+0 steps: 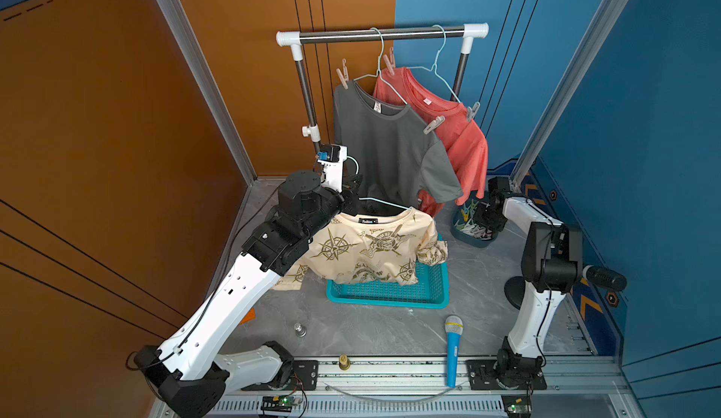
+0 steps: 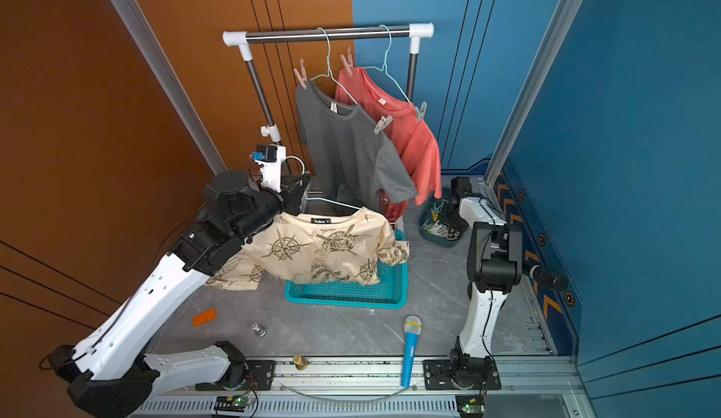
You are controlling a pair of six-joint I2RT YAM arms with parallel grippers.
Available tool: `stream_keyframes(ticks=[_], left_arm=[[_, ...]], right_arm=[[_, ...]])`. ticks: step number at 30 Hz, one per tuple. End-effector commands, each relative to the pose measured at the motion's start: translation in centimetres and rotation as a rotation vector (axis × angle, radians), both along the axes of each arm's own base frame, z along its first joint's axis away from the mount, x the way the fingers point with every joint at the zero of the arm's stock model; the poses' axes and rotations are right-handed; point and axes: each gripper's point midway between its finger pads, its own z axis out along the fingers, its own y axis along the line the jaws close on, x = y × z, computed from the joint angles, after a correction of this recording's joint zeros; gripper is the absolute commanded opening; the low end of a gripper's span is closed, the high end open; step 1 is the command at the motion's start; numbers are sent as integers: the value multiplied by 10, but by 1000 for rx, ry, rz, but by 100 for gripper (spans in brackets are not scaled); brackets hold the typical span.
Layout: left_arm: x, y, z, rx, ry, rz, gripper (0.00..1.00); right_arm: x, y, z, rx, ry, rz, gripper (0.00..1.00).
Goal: Use clothespins to secure the t-shirt on both sides of the hanger
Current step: Pick up the clothespin from the storage box.
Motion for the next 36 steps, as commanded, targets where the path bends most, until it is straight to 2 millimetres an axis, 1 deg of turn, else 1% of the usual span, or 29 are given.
stream_keyframes(ticks=[1,3,4,7,10,16,17,18,22,25,27,29,31,33,36], left_arm=[[-1,1,19,-23,-35,-11,6],[1,1,18,-23,-33,-10,6],[1,1,18,-23,-31,-7,6],[3,2,18,-25,-28,-3,6],[5,2,17,-27,-25,-1,6],[5,1,17,-31,-18,-5,6],[4,1,18,-33,-19,-5,6],[3,2,18,-33,-20,-5,6],[-1,5,17,-34,-18,-3,6],[-4,8,18,-35,-21,0,6],[-8,10,19,-37,-23,0,6],[-11,12,19,-37,-27,0,6],[-12,15,17,-31,-25,7,6],[-13,17,15,-26,-23,13,6],[-16,20,16,-34,-35,14,6]], right_arm=[[7,0,5,5,-7,7,28],[9,0,-7,9,13,8,26],[11,0,-8,12,13,9,25],[14,4,-8,27,8,14,20],[18,9,-2,39,-9,24,15],[23,18,20,29,-45,58,9],[22,19,19,25,-42,61,8],[23,21,36,18,-74,67,8],[19,25,58,-2,-104,86,6],[10,29,77,-29,-125,103,4],[0,32,89,-40,-141,112,4],[-12,35,96,-41,-150,118,4],[-27,39,99,-39,-147,125,4],[-46,45,100,-43,-139,141,4],[-78,54,93,-69,-102,171,4]])
